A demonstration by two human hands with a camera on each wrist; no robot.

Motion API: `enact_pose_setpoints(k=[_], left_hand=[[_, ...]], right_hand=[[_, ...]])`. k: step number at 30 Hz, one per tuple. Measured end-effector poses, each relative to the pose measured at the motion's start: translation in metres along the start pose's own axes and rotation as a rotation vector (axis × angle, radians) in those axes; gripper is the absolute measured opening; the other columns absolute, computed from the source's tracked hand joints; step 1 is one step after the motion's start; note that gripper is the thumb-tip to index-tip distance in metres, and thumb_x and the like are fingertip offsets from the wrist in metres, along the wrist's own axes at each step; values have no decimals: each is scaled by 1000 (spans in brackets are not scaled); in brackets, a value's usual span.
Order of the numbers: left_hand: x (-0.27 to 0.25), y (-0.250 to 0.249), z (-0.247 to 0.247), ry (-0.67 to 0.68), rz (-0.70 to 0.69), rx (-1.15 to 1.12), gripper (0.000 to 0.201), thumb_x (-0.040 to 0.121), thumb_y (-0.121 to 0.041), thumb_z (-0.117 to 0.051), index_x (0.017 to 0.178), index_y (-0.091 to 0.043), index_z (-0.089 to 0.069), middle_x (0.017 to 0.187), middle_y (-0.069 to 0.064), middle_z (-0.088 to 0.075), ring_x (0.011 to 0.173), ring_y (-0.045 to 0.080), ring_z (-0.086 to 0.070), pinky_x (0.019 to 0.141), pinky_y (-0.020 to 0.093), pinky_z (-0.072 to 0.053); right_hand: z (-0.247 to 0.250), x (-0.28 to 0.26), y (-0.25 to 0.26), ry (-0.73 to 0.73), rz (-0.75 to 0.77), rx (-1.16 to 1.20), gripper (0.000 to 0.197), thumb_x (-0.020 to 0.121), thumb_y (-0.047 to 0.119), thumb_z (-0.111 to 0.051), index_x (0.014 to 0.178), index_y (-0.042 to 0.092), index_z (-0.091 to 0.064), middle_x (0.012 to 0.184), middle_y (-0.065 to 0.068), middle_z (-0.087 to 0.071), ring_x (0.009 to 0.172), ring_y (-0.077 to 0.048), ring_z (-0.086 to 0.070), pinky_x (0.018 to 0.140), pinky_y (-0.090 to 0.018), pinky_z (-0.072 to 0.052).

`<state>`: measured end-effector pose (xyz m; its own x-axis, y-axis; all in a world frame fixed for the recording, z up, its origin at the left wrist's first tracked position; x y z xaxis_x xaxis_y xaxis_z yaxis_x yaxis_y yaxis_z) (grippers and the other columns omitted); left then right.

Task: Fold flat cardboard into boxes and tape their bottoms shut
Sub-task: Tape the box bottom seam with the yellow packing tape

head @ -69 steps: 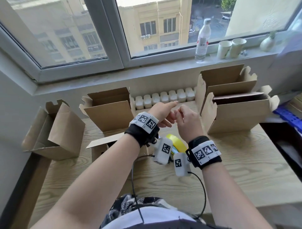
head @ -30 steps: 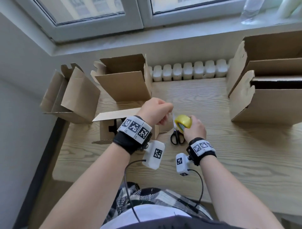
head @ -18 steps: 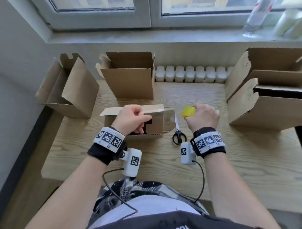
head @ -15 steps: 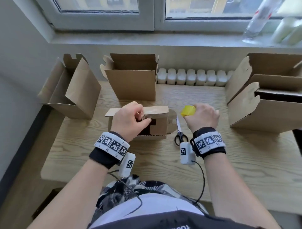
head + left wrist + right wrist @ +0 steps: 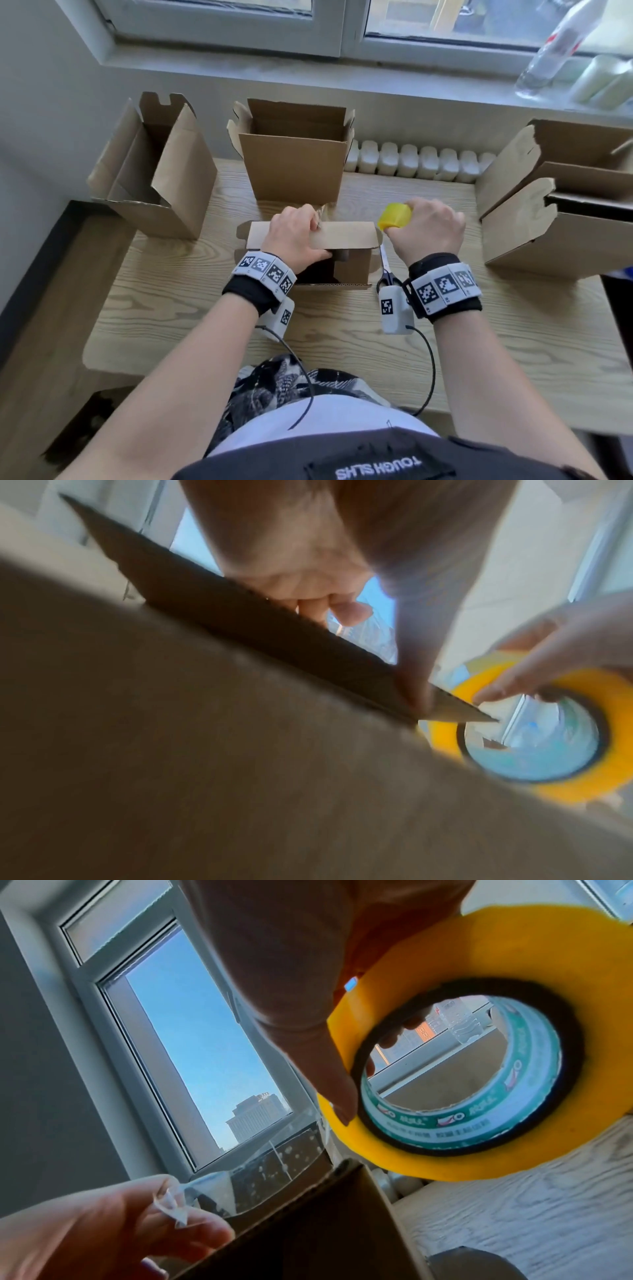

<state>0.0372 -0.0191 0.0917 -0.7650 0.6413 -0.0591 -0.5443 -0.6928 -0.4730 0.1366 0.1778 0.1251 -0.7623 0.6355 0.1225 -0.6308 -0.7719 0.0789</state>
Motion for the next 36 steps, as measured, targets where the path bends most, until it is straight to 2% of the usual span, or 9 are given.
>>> enact_pose_setpoints(k=[6,10,13,15,17,24,28,32,36], left_hand=[[-3,5,-2,295,-27,128,104,34,-84,-74,107,-21,-36,119,-5,-54,111,18,-50,115,45,-26],[-15,6,-16,485,-89,324,140,44,-75,-80,149,-14,-11,155,-2,-11,148,23,-7,121,51,8],[-12,0,-17,344,-137,277,99,64,-47,-86,130,-17,-20,140,4,-41,134,25,-40,119,47,-19],[-4,0,-7,227,-104,116,62,76,-21,-76,109,-22,-23,114,-2,-59,105,25,-62,94,39,-48],[9,-3,11,150,-105,43,47,79,-10,-66,105,-23,-29,108,-9,-64,92,23,-66,79,41,-55],[65,-18,48,103,-101,99,36,84,1,-59,99,-22,-36,98,-11,-71,85,16,-63,73,33,-52],[86,-14,37,171,-30,54,31,84,8,-46,100,-19,-40,100,-13,-73,97,21,-58,80,33,-46],[108,-16,33,118,-35,80,31,84,6,-48,102,-17,-41,100,-10,-72,98,23,-51,79,31,-35],[127,-11,32,101,33,13,32,84,1,-59,101,-18,-40,97,-8,-68,98,24,-51,80,33,-40]], right_hand=[[-3,0,2,-5,-25,-5,26,75,35,-66,96,21,-70,84,-6,-64,81,-29,-58,74,-35,-25],[-2,4,2,-21,-42,0,26,77,38,-66,95,20,-70,82,-6,-63,76,-27,-52,73,-34,-25],[-1,8,5,-19,-43,23,30,77,42,-66,98,20,-70,86,-7,-66,83,-30,-59,75,-36,-28],[1,10,8,-21,-36,38,32,77,43,-67,98,20,-70,87,-7,-66,85,-31,-60,76,-36,-29],[4,12,11,-26,-29,60,34,77,45,-67,100,20,-70,87,-7,-66,85,-31,-60,77,-36,-30],[26,23,21,-124,-8,152,43,77,49,-67,104,16,-65,86,-8,-64,84,-32,-59,77,-38,-35],[27,23,28,-92,18,229,82,68,82,-54,118,17,-58,97,-9,-66,93,-31,-61,83,-41,-39],[20,18,37,131,41,231,131,42,93,-60,149,27,-22,113,-9,-51,105,-29,-50,88,-40,-33],[5,11,47,218,51,209,151,35,84,-74,150,38,14,110,-7,-35,102,-23,-38,93,-40,-29]])
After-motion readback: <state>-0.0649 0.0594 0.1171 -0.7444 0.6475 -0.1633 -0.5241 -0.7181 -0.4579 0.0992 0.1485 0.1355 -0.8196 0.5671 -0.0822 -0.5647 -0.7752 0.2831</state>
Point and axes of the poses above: each hand's wrist, its own x-axis towards the middle knuckle, its own z-axis out of the back of the hand, y = z × x, the point moved 3 cm from there along x, towards the middle knuckle
